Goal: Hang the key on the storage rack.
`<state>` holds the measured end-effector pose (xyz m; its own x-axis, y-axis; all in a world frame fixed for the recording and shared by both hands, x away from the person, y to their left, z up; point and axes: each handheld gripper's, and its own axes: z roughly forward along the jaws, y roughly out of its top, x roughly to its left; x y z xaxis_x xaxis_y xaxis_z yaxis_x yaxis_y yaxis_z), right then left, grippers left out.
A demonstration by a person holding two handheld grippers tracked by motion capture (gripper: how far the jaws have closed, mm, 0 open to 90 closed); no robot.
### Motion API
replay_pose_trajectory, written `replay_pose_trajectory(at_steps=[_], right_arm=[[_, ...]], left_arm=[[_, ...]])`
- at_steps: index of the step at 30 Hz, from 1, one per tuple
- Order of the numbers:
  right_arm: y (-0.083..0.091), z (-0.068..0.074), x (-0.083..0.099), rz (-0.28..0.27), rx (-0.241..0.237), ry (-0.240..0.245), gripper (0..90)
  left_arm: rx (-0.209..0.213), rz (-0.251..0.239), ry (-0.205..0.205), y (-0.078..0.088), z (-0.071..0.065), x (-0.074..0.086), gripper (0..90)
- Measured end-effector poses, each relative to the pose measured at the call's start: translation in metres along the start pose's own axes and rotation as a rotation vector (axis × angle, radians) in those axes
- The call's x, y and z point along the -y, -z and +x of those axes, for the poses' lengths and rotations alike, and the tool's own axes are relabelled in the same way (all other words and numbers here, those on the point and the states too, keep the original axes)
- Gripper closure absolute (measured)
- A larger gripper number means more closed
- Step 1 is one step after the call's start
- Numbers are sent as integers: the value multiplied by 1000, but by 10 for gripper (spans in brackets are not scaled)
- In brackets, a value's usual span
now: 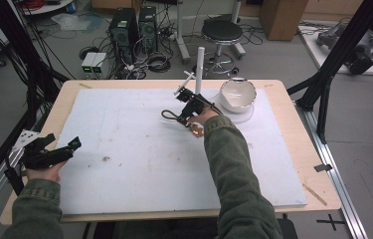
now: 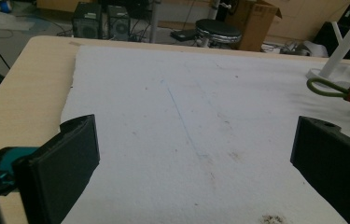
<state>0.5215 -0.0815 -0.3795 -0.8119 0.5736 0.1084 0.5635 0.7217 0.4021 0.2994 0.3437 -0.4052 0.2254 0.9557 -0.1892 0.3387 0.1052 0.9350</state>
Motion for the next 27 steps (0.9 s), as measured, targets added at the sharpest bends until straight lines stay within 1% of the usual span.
replay_pose_trajectory(at_steps=[2, 5, 6, 9, 11, 12, 16, 23, 27], right_arm=[[6, 0, 2, -12, -1, 7, 771], [17, 1, 4, -39, -6, -8, 771], [21, 1, 5, -49, -6, -3, 770], [28, 4, 7, -79, -4, -2, 770], [33, 6, 7, -89, 2, 2, 770], [35, 7, 8, -99, 4, 12, 770], [45, 10, 10, -122, 5, 10, 769], [64, 13, 15, -185, 0, 11, 769], [73, 15, 18, -204, -3, 11, 769]], left_arm=[[0, 1, -1, 0, 0, 0, 17], [1, 1, -2, 0, 0, 0, 17], [1, 0, -1, 0, 0, 0, 17], [1, 0, -2, 0, 0, 0, 17], [2, 1, -2, 0, 0, 0, 17], [2, 1, -2, 0, 0, 0, 17], [1, -1, 0, 0, 0, 0, 17], [0, -4, 3, 0, 0, 0, 17], [5, -8, 9, 0, -1, 0, 17]])
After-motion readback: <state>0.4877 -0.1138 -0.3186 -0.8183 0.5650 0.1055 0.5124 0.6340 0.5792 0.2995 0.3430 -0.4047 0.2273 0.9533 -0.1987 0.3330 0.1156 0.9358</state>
